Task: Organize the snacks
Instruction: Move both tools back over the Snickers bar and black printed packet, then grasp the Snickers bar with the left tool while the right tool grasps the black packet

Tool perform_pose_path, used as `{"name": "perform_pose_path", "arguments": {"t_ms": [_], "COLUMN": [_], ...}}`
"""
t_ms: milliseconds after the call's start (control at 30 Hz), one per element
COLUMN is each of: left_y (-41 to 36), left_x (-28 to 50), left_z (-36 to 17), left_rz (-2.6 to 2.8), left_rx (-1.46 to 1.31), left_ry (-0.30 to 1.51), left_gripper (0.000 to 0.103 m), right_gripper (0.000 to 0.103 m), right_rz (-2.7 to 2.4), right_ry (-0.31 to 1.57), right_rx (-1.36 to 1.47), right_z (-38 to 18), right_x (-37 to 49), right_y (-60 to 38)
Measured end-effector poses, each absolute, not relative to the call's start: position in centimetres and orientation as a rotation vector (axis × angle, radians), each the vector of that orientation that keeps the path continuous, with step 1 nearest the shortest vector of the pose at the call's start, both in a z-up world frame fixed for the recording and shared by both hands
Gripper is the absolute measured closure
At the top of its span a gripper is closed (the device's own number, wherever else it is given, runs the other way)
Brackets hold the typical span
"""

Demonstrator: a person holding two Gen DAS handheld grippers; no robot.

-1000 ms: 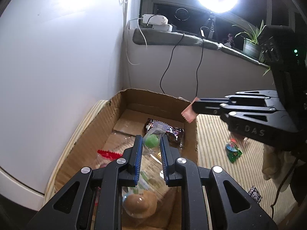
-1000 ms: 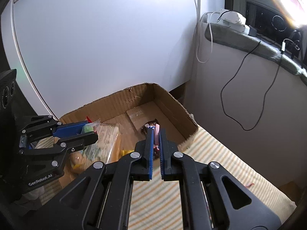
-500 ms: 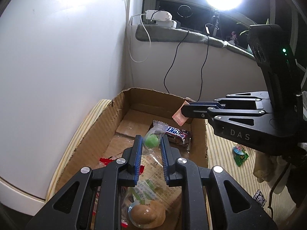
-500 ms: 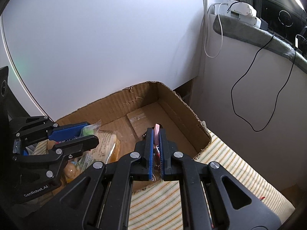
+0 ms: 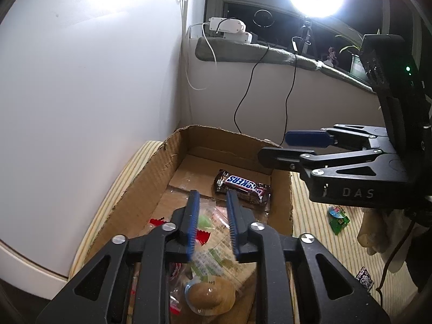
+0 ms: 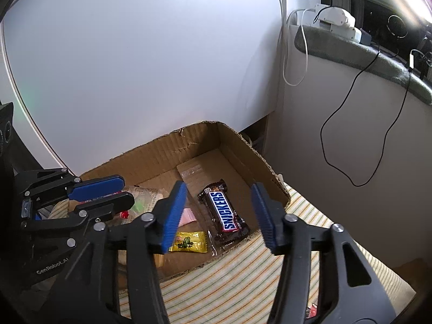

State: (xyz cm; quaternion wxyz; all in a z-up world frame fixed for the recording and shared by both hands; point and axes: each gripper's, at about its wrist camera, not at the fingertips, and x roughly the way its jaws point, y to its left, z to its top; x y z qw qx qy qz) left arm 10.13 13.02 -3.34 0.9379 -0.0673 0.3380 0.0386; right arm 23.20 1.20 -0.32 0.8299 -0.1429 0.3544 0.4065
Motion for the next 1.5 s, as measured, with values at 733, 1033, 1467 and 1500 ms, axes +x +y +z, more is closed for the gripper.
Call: {"name": "perform_pose_path", "arguments": {"t_ms": [733, 1033, 1467, 1500], "left_y": [9.9, 5.7, -0.8, -1.1], "left_x": [4.1, 1.7, 0.1, 0.2], "left_z": [-3.1, -4.4, -8.5, -8.8], "left_rz": [0.044, -0.044, -0.225, -0.241], "left_rx": [-0.134, -0.132, -0.162, -0.176], "left_ry": [0.673, 0.704, 0.852, 0.865], "left_gripper": [0.049, 0.044, 0.044, 0.047], "right_gripper": [0.016, 0.005, 0.017, 0.02], "right_rz": [0.756, 0.666, 0.643, 0.65], "right_ry": [0.666, 0.709, 0.888, 0.903], "right_rx": [-0.281, -0.277, -0.241, -0.239], "right_z": [2.3, 0.8, -5.2, -5.5], "right_x": [16.5, 13.0, 10.8, 10.9], "right_y": [-7.1, -13.0, -18.3, -18.2]}}
